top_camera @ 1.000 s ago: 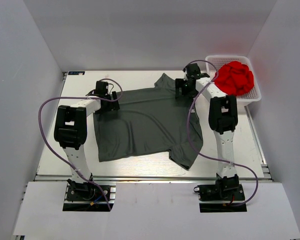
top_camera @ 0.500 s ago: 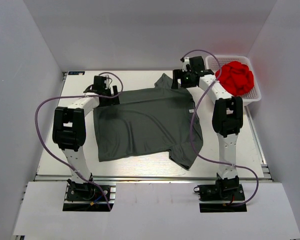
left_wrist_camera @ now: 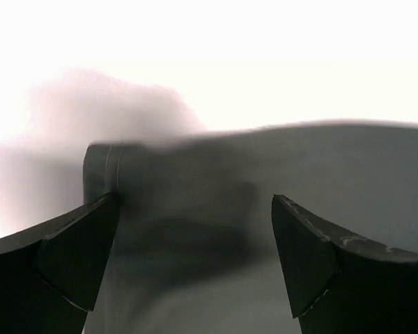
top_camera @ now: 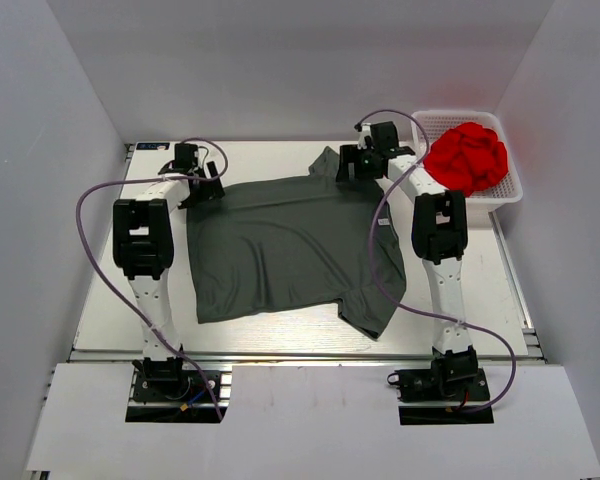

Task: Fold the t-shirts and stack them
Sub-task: Flatten out the tshirt

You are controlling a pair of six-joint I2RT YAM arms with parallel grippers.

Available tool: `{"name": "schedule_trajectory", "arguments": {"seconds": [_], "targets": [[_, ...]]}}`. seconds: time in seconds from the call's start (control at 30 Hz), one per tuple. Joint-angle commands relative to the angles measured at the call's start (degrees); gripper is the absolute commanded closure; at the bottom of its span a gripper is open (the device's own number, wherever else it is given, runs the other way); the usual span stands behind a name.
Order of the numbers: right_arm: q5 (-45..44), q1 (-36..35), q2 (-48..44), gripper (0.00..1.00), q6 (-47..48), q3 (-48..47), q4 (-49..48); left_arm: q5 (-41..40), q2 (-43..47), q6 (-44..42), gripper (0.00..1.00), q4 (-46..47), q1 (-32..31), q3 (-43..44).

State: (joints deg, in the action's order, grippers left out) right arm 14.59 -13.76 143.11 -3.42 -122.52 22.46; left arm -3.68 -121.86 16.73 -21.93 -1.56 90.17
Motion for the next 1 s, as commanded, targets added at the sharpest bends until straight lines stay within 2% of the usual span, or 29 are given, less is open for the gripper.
{"name": "schedule_trajectory", "arguments": {"seconds": [0.0, 0.2, 0.33, 0.4, 0.57, 0.7, 0.87, 0.97], "targets": [[-1.4, 0.4, 1.55, 0.1, -3.16, -2.37, -1.89, 2.88, -5.04, 0.93, 0.0, -1.62, 0.16, 6.04], [-6.33, 3.12, 3.32, 0.1, -9.31, -2.29, -2.86, 6.49, -15.41, -0.38, 0.0, -5.4, 0.68, 19.14], [-2.83, 5.23, 5.77, 0.1, -12.13, -4.12, -3.21, 9.48, -24.18, -2.93, 0.0, -8.91, 0.68, 29.87], [-2.03, 6.11, 6.21, 0.1, -12.66, -4.48, -4.17, 10.1, -25.79, -2.93, 0.0, -10.41, 0.68, 34.27], [1.39, 7.26, 6.4, 0.1, -10.03, -7.28, -7.16, 12.55, -25.09, -4.16, 0.0, -6.81, 1.21, 33.76], [4.83, 6.38, 3.5, 0.1, -3.37, -8.0, -8.04, 15.81, -22.11, -4.69, 0.0, -3.3, 1.21, 35.24], [1.77, 4.18, -6.76, 0.1, 4.88, -5.02, -4.98, 19.24, -14.75, -5.22, 0.0, -2.59, 1.21, 37.45], [-0.52, 1.73, -15.62, 0.1, 6.49, 0.16, -2.43, 18.63, -8.5, -5.22, 0.0, -3.73, 1.21, 31.84]]}}
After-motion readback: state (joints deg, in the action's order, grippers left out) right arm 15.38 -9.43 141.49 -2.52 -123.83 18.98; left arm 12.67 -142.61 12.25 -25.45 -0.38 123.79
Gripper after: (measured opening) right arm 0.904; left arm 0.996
